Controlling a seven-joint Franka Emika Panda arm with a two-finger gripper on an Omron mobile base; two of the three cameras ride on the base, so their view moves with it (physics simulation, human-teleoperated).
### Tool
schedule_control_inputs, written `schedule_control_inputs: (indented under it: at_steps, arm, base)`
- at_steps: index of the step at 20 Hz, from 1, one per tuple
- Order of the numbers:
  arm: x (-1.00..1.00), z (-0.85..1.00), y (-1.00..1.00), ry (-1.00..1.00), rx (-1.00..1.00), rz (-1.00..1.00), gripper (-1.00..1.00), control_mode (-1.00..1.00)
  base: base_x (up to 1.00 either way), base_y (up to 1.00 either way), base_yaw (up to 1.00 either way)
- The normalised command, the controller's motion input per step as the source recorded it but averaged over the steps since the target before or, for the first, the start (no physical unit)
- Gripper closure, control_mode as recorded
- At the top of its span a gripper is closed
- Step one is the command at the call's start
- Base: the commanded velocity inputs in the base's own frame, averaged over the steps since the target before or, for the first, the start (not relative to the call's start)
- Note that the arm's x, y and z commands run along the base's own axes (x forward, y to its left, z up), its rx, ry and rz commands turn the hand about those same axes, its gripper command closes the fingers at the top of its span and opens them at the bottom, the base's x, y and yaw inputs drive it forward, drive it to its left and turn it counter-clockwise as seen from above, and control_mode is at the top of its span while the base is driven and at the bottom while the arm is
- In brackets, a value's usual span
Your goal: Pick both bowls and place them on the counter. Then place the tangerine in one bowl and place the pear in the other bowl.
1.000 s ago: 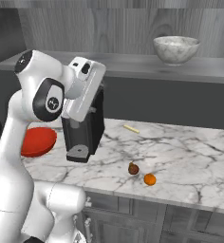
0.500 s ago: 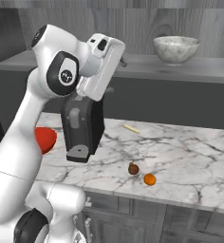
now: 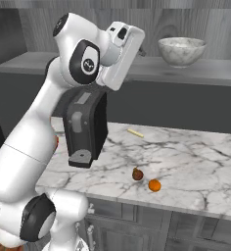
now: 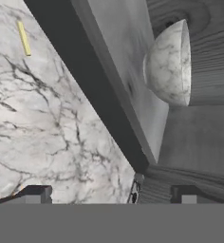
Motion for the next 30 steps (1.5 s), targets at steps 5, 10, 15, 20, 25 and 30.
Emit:
schedule_control_inputs:
  at_steps: [5,10,15,20,25,30]
  arm:
    - [0.31,0.10,-0.27,-0.14,0.00,0.06,-1.00,-1.00]
    - [0.31,0.18,-0.14,-0.06,-0.01,0.06,-1.00,-1.00]
    - [0.36,0.19,-0.09,0.00,-0.05,0.05,-1.00,-1.00]
    - [0.36,0.06,-0.03,0.00,-0.05,0.02,-1.00,-1.00]
    - [0.34,-0.03,-0.15,0.01,-0.02,0.03,-1.00,-1.00]
    - [0.53,-0.06,-0.13,0.02,0.00,0.02,-1.00,-1.00]
  base:
    - [0.00,0.00,0.00]
    - [0.00,0.00,0.00]
    - [0.00,0.00,0.00]
    - [0.00,0.00,0.00]
    - [0.00,0.00,0.00]
    - [0.00,0.00,0.00]
